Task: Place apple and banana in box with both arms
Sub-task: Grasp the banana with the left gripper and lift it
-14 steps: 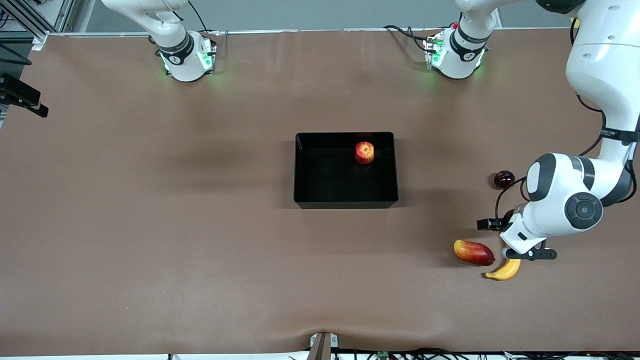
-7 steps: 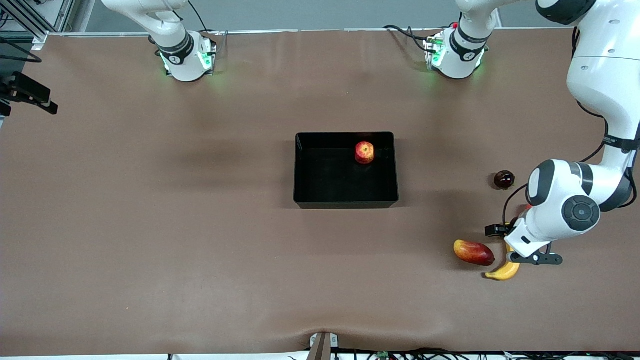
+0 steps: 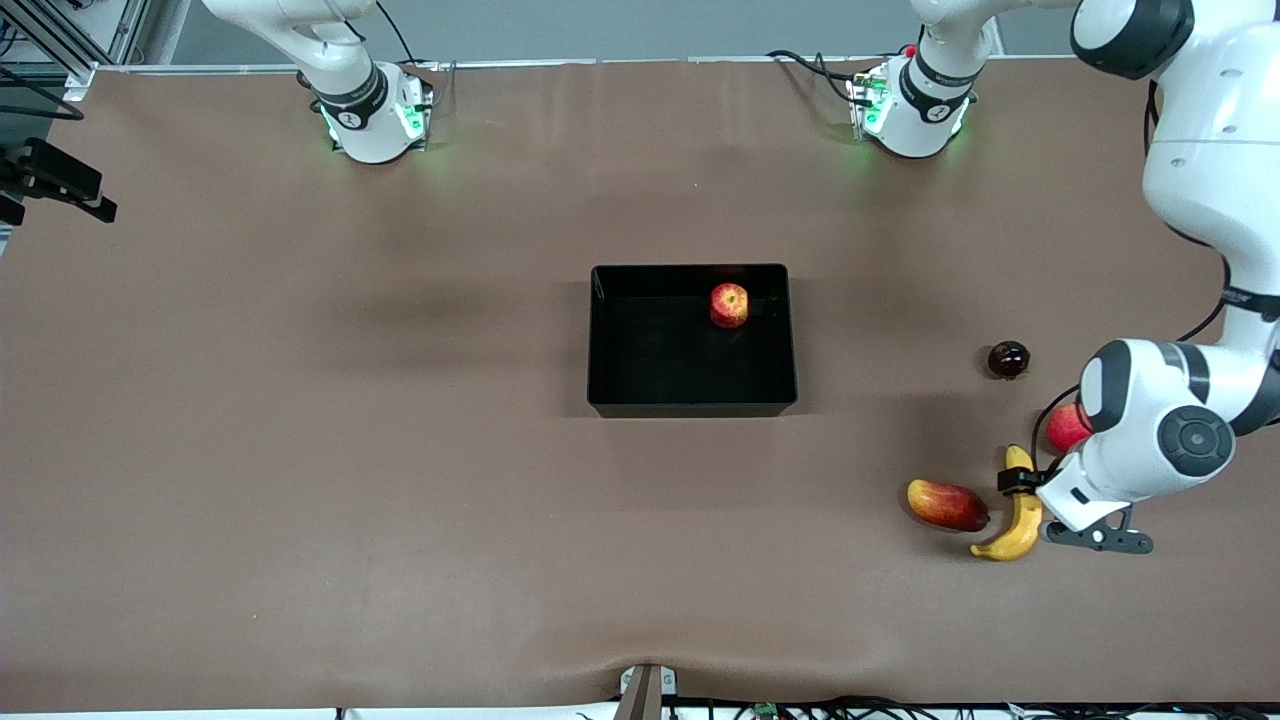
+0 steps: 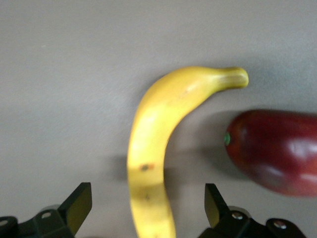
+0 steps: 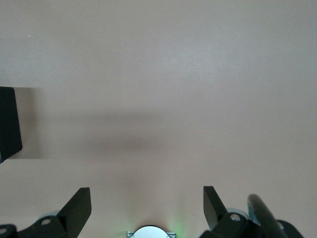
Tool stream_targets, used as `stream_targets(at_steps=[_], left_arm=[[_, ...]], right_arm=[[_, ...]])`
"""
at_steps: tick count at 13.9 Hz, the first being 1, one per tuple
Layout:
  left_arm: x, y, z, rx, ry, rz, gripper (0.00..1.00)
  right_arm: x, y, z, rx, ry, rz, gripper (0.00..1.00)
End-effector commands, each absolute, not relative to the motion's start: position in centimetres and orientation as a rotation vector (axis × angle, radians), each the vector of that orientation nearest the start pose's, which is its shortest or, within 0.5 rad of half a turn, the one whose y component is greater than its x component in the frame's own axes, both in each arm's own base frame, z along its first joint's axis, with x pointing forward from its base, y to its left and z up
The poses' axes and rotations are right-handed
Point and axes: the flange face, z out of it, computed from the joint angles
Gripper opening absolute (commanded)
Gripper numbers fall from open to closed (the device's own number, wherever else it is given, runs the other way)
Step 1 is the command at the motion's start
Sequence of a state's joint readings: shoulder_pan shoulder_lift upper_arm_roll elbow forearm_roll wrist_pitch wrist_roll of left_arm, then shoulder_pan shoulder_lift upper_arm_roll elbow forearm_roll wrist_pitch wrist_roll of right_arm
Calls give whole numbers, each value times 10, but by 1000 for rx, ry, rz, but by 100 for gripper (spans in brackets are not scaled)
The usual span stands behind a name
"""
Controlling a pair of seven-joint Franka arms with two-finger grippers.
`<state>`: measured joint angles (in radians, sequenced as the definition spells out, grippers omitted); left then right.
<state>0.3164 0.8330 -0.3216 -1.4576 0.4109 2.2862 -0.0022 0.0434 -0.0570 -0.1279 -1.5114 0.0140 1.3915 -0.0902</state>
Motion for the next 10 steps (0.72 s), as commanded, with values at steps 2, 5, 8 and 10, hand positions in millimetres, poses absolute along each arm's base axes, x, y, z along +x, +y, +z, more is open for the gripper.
stream_targets(at_steps=[2, 5, 8, 10], left_arm=[[732, 65, 189, -3028, 265, -115, 100], [732, 64, 192, -3030, 257, -119, 75], [733, 64, 207, -3025, 247, -131, 0], [730, 61, 237, -3012, 247, -63, 0]], right_arm=[[507, -44, 672, -3112, 3, 86, 100], [507, -41, 672, -3117, -8, 82, 100], [507, -39, 673, -3120, -15, 83, 100], [506, -38, 674, -3120, -17, 80, 100]])
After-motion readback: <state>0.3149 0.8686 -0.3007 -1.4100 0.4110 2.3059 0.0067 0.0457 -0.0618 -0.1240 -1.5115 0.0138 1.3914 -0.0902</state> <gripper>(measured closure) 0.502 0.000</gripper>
